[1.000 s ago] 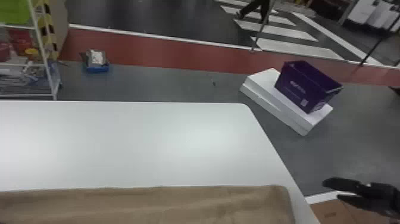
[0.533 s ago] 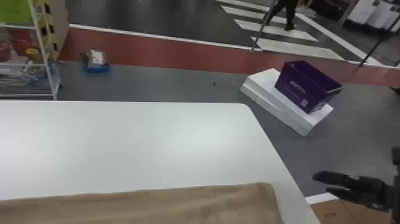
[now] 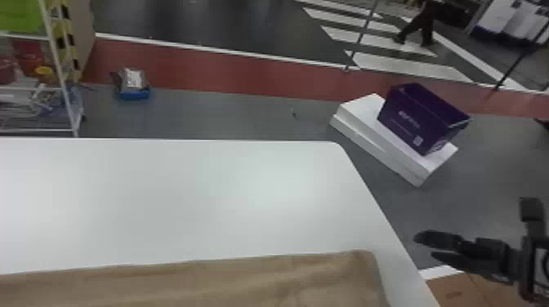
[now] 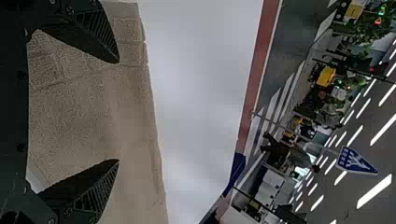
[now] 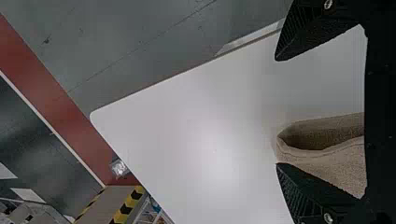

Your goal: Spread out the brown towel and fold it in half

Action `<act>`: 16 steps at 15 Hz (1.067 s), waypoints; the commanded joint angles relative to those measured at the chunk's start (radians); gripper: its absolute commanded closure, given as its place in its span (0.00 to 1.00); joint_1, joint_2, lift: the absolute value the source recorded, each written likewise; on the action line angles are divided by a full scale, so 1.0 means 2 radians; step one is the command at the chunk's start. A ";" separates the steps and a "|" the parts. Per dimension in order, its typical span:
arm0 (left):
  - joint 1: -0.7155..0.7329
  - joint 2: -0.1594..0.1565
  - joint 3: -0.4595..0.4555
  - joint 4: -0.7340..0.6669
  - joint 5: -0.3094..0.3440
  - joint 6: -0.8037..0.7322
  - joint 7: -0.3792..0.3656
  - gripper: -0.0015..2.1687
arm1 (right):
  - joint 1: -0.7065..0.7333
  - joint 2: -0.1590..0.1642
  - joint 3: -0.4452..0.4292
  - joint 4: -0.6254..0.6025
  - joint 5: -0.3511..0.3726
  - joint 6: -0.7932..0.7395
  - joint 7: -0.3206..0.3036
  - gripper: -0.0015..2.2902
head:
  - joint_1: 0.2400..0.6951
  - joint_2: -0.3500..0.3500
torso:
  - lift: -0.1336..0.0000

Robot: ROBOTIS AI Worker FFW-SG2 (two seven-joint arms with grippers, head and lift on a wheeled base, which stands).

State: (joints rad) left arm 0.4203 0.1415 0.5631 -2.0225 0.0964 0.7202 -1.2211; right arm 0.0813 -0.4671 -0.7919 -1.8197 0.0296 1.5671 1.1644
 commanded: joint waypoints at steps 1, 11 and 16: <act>0.000 0.000 0.000 0.000 -0.001 0.000 0.000 0.06 | 0.000 0.004 0.003 0.000 0.001 0.003 0.000 0.03 | 1.00 0.01 | 0.07; 0.001 0.000 -0.002 0.006 -0.002 0.000 -0.002 0.06 | 0.005 0.011 0.010 0.000 0.004 0.003 0.000 0.03 | 1.00 0.04 | 0.07; 0.001 0.000 -0.003 0.005 -0.003 0.000 -0.002 0.07 | 0.006 0.011 0.011 0.000 0.004 0.003 0.000 0.03 | 1.00 0.03 | 0.07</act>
